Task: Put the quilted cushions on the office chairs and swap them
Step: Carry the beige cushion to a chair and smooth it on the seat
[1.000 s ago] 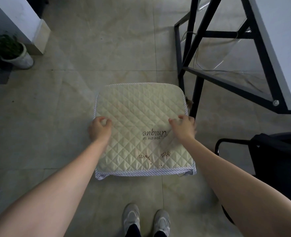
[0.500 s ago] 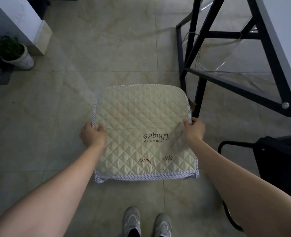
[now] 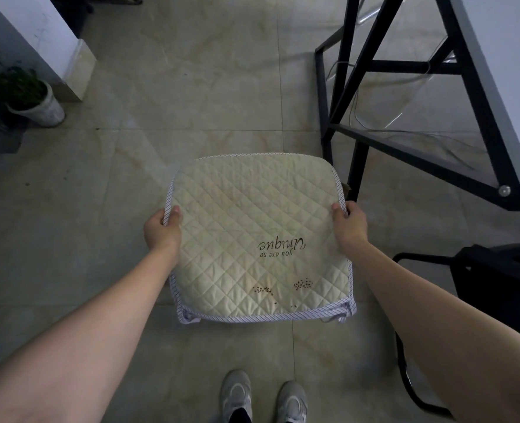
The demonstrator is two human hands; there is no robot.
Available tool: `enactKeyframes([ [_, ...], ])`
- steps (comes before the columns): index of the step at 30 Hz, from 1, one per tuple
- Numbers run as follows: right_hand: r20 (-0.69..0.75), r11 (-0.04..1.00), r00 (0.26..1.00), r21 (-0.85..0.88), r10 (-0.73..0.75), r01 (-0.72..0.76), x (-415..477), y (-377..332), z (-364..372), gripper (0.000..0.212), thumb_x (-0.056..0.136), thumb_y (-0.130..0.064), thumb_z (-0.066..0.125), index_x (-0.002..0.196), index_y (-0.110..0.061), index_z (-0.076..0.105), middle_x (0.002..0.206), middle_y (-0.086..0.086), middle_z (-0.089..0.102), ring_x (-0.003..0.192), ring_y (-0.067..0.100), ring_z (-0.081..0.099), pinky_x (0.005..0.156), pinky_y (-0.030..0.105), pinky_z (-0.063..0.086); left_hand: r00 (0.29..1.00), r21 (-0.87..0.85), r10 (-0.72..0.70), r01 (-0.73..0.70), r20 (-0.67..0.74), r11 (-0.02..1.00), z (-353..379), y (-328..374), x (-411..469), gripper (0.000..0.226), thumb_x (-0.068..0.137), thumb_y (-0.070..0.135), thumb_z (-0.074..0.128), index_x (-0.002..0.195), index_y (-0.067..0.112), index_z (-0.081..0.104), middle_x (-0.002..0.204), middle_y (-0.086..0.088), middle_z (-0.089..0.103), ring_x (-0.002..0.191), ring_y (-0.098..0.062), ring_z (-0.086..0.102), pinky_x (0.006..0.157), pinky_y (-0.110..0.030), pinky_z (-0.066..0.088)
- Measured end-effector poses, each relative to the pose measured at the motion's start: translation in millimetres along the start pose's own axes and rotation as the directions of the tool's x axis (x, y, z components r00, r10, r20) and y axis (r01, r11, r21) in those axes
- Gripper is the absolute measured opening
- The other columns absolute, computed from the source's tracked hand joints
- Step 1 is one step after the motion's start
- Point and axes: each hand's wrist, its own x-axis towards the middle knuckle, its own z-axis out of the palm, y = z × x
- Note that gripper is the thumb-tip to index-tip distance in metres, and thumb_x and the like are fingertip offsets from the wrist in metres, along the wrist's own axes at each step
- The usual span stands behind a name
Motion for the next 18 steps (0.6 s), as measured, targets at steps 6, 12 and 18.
enactKeyframes([
  [6, 0.019, 0.998, 0.999, -0.034, -0.044, 0.045, -11.6, -20.9, -14.4, 0.028, 0.095, -0.032, 0.043, 0.07, -0.018, 0.042, 0.065, -0.003, 0.042, 0.067, 0.019, 0.044, 0.071, 0.036, 0.039, 0.999, 0.022, 0.049, -0.049, 0.006, 0.999, -11.5, 18.6, -4.5, 0.041, 0.089, 0.02, 0.056, 0.053, 0.016, 0.038, 0.053, 0.001, 0.033, 0.052, -0.009, 0.028, 0.052, -0.027, 0.027],
  [12, 0.093, 0.995, 0.993, -0.048, -0.077, 0.082, -30.0, -45.8, -33.4, 0.023, 0.097, -0.031, 0.042, 0.089, -0.01, 0.046, 0.072, -0.002, 0.046, 0.075, 0.022, 0.048, 0.073, 0.037, 0.042, 0.994, 0.046, 0.104, -0.105, 0.021, 0.993, -28.2, 45.8, -17.8, 0.042, 0.09, 0.02, 0.055, 0.054, 0.017, 0.035, 0.053, -0.001, 0.03, 0.051, -0.011, 0.026, 0.051, -0.027, 0.025],
  [18, 0.089, 0.998, 0.994, -0.013, -0.06, 0.061, -56.5, -63.3, -52.6, 0.026, 0.096, -0.032, 0.043, 0.091, -0.007, 0.046, 0.075, 0.003, 0.048, 0.075, 0.022, 0.049, 0.069, 0.033, 0.041, 0.99, 0.044, 0.139, -0.14, 0.015, 0.989, -51.6, 72.7, -33.3, 0.027, 0.091, 0.021, 0.054, 0.068, 0.009, 0.046, 0.054, 0.001, 0.034, 0.051, -0.01, 0.029, 0.05, -0.022, 0.03],
])
